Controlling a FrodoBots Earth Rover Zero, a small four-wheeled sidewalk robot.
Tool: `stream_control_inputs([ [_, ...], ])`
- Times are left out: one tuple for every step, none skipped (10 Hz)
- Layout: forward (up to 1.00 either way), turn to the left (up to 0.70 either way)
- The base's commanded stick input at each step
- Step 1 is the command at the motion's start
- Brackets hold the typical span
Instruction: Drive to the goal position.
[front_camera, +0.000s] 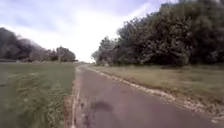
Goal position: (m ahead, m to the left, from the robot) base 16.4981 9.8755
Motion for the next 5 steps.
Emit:
stream_control_inputs([
  [0.85,0.00],
  [0.85,0.00],
  [0.85,0.00],
  [0.85,0.00],
  [0.85,0.00],
])
